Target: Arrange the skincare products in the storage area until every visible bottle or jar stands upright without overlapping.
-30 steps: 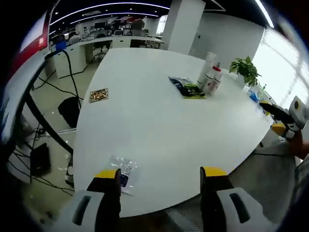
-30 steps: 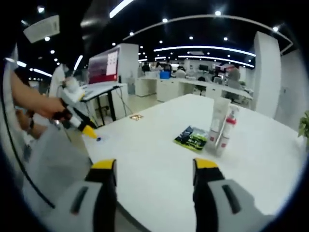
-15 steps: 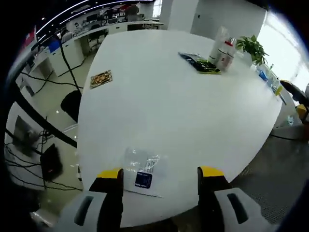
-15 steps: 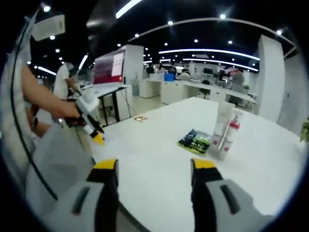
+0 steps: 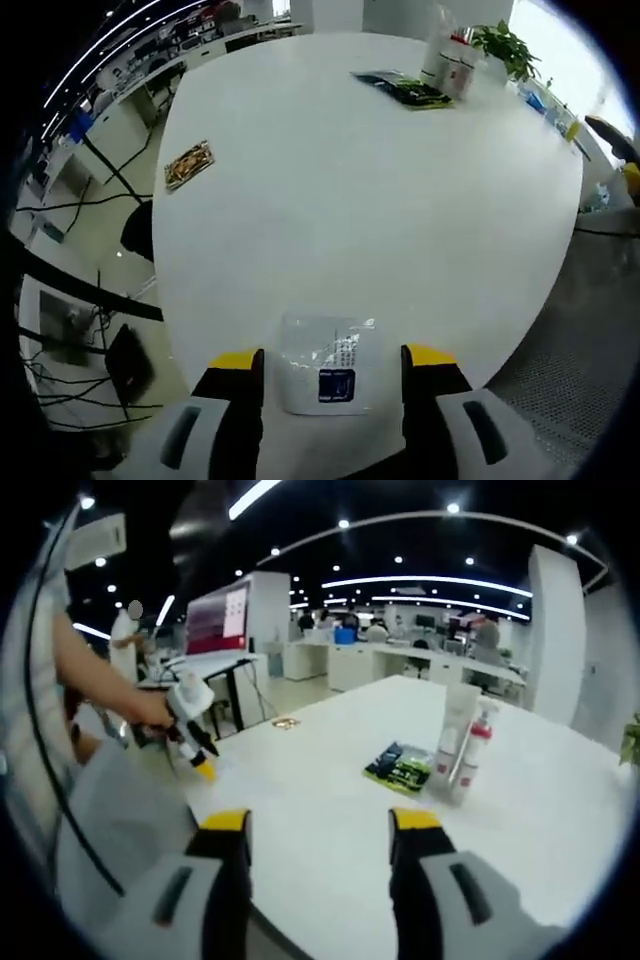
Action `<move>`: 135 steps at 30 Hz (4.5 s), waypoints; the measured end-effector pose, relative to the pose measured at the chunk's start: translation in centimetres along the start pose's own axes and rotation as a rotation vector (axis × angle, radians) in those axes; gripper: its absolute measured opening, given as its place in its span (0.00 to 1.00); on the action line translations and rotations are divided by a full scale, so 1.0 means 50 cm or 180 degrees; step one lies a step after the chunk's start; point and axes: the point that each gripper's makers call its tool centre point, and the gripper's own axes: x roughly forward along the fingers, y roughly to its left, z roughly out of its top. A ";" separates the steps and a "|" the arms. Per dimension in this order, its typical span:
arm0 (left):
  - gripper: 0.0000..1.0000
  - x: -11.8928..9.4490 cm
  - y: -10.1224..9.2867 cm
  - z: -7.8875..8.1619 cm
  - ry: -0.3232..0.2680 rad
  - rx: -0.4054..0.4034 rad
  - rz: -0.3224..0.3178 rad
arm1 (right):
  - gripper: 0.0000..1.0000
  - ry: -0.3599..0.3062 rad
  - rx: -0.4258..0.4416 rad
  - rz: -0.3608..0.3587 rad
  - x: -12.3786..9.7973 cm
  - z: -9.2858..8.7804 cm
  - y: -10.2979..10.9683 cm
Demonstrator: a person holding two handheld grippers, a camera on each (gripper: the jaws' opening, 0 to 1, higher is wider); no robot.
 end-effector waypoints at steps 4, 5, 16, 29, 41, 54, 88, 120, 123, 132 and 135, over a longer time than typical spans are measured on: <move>0.42 -0.002 -0.003 0.001 -0.0052 -0.0029 -0.0006 | 0.50 0.0016 -0.0063 0.0030 0.001 -0.001 0.009; 0.40 -0.003 -0.006 0.002 -0.0060 -0.0038 -0.0024 | 0.50 0.0007 -0.0087 0.0031 0.000 0.000 0.010; 0.39 -0.005 -0.033 -0.001 0.0055 0.0010 -0.0027 | 0.51 -0.0004 -0.0129 -0.0012 -0.003 0.001 0.004; 0.39 -0.036 -0.089 0.073 -0.0160 0.0272 -0.0180 | 0.55 0.0051 -0.0078 0.0020 0.003 -0.008 0.005; 0.39 -0.082 -0.226 0.168 -0.0554 0.0819 -0.0361 | 0.57 0.0064 0.0577 0.0356 0.013 -0.015 0.033; 0.39 -0.115 -0.448 0.222 -0.0856 0.1708 -0.0696 | 0.31 0.0147 0.1146 0.0560 0.010 -0.023 0.044; 0.45 -0.152 -0.540 0.215 -0.1394 0.0673 -0.1398 | 0.00 0.0049 0.1312 0.0626 -0.017 -0.001 0.051; 0.01 -0.286 -0.558 0.305 -0.2143 -0.1828 -0.3456 | 0.06 -0.0513 0.2527 0.1425 -0.054 0.076 0.048; 0.01 -0.282 -0.549 0.298 -0.2115 -0.1838 -0.3435 | 0.04 -0.0444 0.2514 0.1490 -0.052 0.074 0.061; 0.00 -0.269 -0.526 0.276 -0.2102 -0.1918 -0.3398 | 0.01 -0.0095 0.2817 0.1708 -0.045 0.047 0.073; 0.00 -0.267 -0.514 0.271 -0.2087 -0.1937 -0.3378 | 0.00 0.0060 0.2791 0.1761 -0.039 0.044 0.084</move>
